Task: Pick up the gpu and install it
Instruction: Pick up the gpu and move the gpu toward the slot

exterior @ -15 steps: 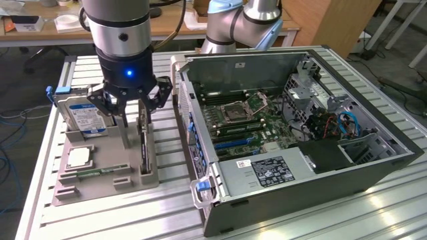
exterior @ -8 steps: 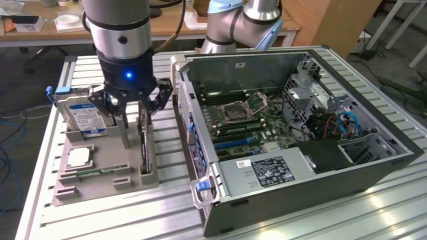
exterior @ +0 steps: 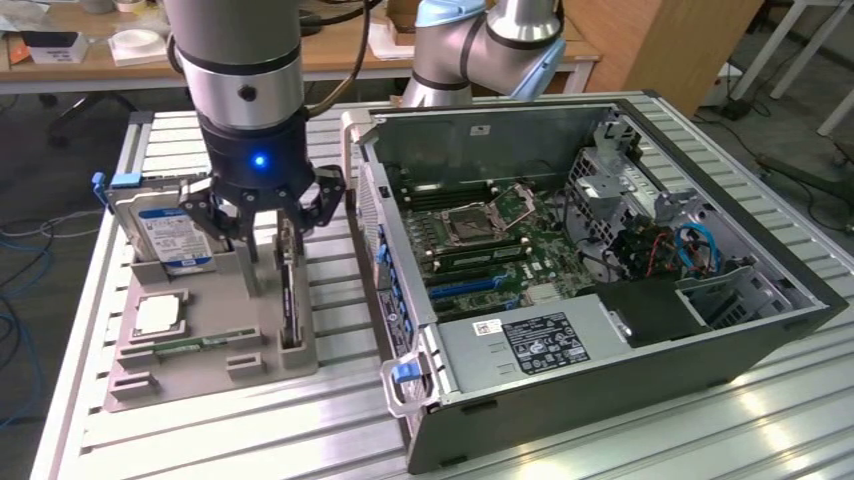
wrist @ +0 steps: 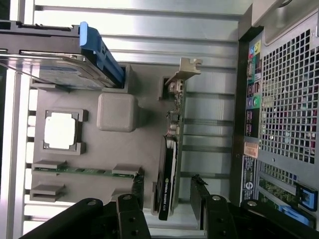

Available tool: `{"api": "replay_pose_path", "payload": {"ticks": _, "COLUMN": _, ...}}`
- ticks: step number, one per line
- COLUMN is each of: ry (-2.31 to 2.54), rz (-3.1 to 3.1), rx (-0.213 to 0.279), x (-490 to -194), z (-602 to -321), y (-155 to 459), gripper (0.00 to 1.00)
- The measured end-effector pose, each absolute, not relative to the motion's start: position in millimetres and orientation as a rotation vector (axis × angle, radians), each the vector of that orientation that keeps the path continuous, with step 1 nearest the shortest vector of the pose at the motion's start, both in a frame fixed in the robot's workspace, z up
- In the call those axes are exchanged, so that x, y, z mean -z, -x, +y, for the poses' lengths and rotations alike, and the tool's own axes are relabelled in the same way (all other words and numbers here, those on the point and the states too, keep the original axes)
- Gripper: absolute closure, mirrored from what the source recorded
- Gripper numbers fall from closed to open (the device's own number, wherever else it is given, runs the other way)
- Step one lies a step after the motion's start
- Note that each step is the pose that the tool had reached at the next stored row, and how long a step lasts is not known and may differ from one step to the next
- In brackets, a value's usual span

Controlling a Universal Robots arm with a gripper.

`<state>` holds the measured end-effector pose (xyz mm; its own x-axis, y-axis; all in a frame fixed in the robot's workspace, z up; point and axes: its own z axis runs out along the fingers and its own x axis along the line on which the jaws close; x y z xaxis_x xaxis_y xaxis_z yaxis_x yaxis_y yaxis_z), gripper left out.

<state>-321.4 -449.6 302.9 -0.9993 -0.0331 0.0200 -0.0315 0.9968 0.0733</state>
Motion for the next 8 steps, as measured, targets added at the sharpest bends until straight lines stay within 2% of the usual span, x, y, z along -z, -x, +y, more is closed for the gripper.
{"api": "replay_pose_path", "payload": {"ticks": 8, "ry": -0.047, "rz": -3.118, "rx": 0.111, "x": -294.5, "z": -449.9, "y": 320.1, "gripper": 0.50}}
